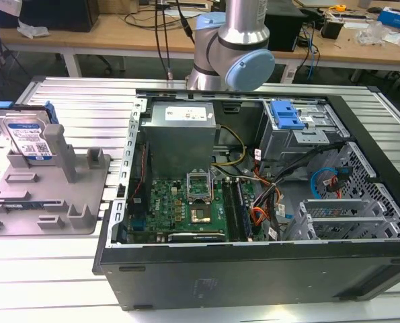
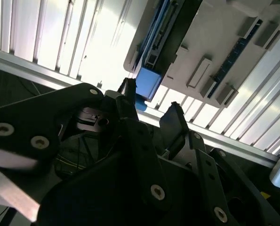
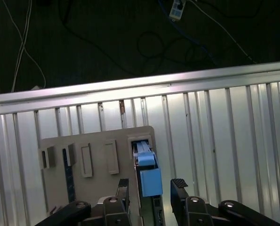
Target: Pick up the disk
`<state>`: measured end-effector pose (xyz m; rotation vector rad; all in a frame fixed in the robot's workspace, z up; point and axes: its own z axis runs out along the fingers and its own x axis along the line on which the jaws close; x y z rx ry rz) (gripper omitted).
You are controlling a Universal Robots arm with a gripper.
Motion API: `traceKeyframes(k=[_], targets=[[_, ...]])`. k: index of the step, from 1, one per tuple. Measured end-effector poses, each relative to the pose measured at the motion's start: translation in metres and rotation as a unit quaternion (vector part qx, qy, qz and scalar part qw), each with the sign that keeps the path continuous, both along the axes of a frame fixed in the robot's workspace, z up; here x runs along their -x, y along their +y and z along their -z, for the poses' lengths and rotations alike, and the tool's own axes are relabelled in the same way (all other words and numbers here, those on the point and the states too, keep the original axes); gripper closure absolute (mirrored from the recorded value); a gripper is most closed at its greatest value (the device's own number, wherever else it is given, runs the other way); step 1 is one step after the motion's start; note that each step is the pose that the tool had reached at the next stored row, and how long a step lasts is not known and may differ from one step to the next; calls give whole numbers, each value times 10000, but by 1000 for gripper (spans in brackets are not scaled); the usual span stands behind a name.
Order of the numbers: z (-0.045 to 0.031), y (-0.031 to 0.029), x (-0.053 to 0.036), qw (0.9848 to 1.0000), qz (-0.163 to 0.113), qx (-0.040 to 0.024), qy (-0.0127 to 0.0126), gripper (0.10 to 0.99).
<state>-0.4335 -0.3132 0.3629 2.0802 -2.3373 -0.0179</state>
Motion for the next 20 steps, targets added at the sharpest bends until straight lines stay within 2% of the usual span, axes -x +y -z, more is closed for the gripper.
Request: traceKeyframes(k=[11,20], targets=[[9,0,-22,9998,-199,5,0,604],[70,1,-25,9997,-234,8,0,604]])
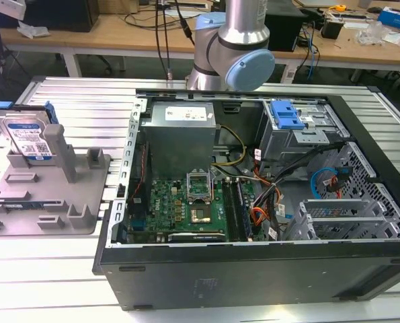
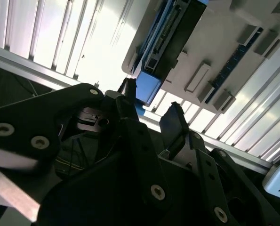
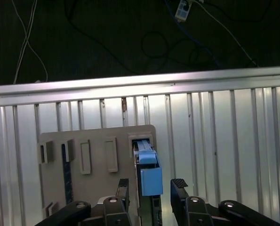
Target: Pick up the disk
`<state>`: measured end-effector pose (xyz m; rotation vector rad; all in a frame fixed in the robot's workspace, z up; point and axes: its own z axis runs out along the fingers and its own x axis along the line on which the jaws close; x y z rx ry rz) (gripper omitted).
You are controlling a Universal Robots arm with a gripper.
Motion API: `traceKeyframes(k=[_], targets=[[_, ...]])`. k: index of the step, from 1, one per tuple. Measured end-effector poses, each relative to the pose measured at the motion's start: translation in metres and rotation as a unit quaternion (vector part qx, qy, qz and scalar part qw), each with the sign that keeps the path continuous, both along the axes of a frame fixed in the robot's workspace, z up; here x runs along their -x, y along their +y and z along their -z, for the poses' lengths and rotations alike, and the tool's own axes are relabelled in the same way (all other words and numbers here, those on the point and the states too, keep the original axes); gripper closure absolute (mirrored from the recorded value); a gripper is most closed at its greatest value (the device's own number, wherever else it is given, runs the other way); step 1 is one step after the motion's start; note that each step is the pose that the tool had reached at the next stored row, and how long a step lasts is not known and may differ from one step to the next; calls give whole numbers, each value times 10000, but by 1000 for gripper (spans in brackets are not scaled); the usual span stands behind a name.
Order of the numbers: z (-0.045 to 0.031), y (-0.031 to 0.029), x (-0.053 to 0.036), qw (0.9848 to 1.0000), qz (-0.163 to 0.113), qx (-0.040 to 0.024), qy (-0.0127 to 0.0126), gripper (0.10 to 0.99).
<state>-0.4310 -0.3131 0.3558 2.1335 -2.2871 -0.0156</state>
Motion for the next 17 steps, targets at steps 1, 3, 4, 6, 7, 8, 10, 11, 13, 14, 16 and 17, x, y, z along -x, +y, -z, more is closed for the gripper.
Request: traceKeyframes(k=[1,3,4,6,7,8,10,11,13,14,16,17], targets=[[9,1,-2,10000,-2,0,1,604],[23,0,-9,10000,-10,0,-1,604],[33,0,-17,10000,-19,0,-1,604],[52,0,-26,10000,-37,1,0,604],[58,0,-28,10000,-44,2,0,604],[67,0,-29,10000,-53,3,1,604],[84,0,-30,10000,-73,4,0,604],[89,0,-31,10000,-80,4,1,604],[102,0,-33,9999,-106,4,0,604],[108,0,-35,9999,-121,6,0,604],[117,0,-39,9999,-146,10,0,604],[123,0,-42,9999,-168,16,2,604]])
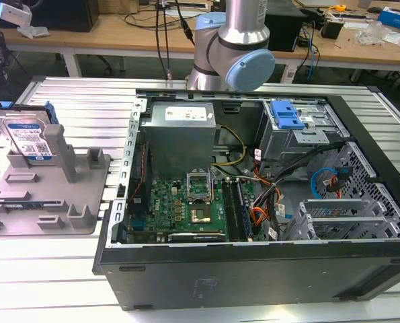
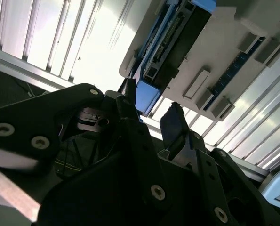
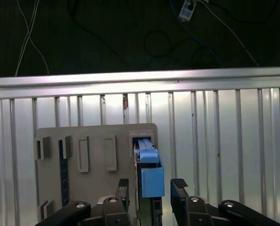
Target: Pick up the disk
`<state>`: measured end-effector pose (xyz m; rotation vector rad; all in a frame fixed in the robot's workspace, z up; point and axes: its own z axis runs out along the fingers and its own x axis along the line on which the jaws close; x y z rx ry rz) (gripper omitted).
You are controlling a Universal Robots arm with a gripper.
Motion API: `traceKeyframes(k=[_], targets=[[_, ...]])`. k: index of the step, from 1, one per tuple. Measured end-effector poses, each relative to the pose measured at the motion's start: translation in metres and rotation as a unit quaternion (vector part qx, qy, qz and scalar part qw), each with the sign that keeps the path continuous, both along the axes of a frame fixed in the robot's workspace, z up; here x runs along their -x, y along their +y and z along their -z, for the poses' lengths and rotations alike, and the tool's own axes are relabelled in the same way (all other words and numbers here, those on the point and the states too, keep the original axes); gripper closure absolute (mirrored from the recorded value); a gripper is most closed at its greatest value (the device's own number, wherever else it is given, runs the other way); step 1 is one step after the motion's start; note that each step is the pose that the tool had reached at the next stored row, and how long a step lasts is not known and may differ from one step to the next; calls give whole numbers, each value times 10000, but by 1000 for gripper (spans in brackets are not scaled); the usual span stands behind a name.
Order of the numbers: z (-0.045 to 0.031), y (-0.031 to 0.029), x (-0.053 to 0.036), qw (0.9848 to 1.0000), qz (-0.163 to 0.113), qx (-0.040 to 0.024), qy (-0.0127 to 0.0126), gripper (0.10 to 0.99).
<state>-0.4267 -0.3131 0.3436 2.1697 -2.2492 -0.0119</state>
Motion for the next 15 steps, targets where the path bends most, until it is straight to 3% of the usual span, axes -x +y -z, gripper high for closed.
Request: traceKeyframes(k=[4,5,15], targets=[[13,-1,-8,10000,-52,18,4,596],[16,-1,-8,10000,-58,21,4,529],[71,6,-7,10000,-78,40,4,529]])
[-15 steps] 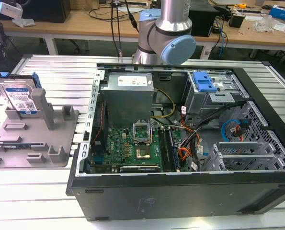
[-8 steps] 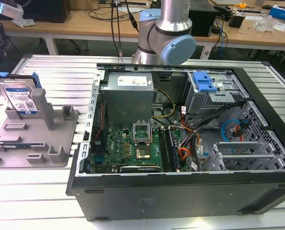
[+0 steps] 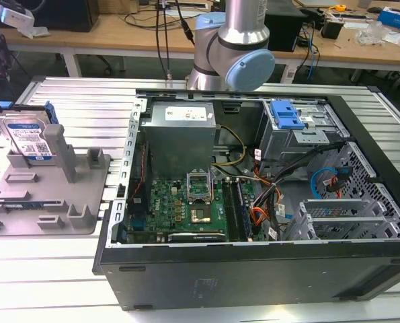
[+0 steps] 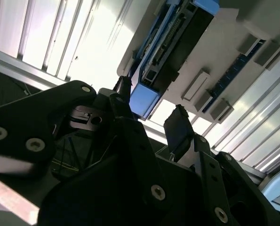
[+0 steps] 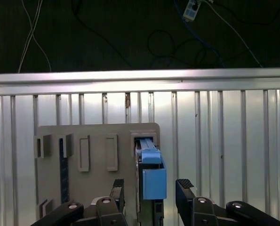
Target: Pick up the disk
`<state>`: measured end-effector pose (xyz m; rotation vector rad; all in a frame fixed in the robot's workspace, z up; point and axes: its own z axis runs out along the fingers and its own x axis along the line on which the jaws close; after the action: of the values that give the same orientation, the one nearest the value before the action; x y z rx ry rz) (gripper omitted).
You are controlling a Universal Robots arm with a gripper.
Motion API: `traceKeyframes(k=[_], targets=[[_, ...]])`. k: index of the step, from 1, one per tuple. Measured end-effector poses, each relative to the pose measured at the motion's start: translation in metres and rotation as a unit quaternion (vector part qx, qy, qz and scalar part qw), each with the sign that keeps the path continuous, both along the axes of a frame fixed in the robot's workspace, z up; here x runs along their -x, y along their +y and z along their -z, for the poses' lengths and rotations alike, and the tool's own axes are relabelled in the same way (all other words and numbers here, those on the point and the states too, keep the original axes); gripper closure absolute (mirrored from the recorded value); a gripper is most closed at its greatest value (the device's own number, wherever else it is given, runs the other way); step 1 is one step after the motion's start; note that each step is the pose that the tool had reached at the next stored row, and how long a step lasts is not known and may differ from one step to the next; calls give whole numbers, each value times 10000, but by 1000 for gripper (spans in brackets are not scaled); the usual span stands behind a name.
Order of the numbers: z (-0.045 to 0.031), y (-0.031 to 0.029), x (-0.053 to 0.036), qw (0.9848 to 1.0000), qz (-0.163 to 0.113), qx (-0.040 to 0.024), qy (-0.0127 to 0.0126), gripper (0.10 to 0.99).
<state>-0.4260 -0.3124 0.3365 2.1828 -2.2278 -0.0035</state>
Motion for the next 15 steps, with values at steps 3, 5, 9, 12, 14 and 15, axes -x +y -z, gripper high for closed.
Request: traceKeyframes(k=[3,5,9,12,14,15], targets=[[22,7,0,10000,-2,1,-1,529],[38,11,0,10000,-1,1,-1,529],[80,29,10,10000,-1,4,-1,529],[129,35,26,10000,-2,8,-1,529],[145,35,29,10000,-2,8,-1,529],[158,35,31,10000,-2,9,-1,529]])
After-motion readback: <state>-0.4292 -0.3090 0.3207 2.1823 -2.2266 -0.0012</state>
